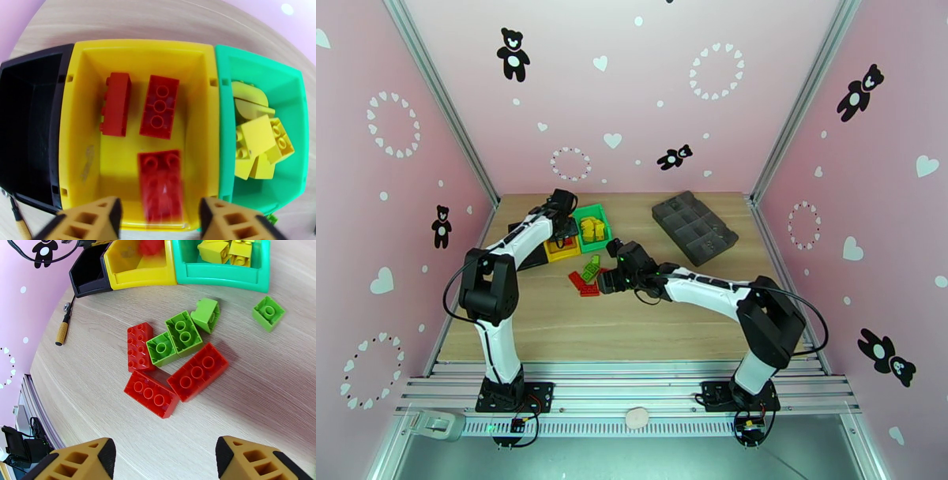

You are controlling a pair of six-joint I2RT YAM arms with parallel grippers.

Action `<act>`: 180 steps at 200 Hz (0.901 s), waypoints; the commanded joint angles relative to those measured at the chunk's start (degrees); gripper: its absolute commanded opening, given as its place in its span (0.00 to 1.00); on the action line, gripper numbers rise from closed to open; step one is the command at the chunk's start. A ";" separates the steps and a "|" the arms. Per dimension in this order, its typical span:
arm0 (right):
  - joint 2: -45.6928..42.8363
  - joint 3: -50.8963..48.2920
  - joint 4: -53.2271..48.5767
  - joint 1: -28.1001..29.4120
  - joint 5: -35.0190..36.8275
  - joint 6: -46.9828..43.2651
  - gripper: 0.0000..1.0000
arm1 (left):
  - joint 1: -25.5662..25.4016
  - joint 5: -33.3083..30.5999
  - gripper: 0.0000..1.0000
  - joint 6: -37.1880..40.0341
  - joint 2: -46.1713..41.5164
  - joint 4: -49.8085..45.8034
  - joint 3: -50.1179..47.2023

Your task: Sort the legos into containers by color

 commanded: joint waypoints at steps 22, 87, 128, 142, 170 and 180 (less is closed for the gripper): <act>-2.69 -1.74 -1.75 0.23 1.95 -1.23 0.72 | 0.33 -0.06 0.74 -0.02 -4.38 -1.32 -1.42; -1.17 -1.69 -1.43 -0.08 2.31 -1.13 0.73 | -1.97 0.20 0.76 -2.80 -16.80 2.22 -17.16; -0.31 -1.96 -1.96 -0.39 2.72 -1.24 0.73 | -6.62 -0.23 0.79 -5.03 -21.78 3.82 -27.17; -0.59 -2.48 -2.15 -0.64 2.92 -1.35 0.73 | -8.41 0.22 0.80 -5.82 -22.77 4.44 -29.95; -1.67 -4.41 -1.97 -1.65 3.28 -1.20 0.73 | -12.37 1.09 0.80 -7.50 -23.72 5.99 -34.49; -2.06 -5.20 -1.80 -2.12 3.19 -1.07 0.73 | -13.25 2.25 0.80 -8.23 -24.18 7.03 -36.03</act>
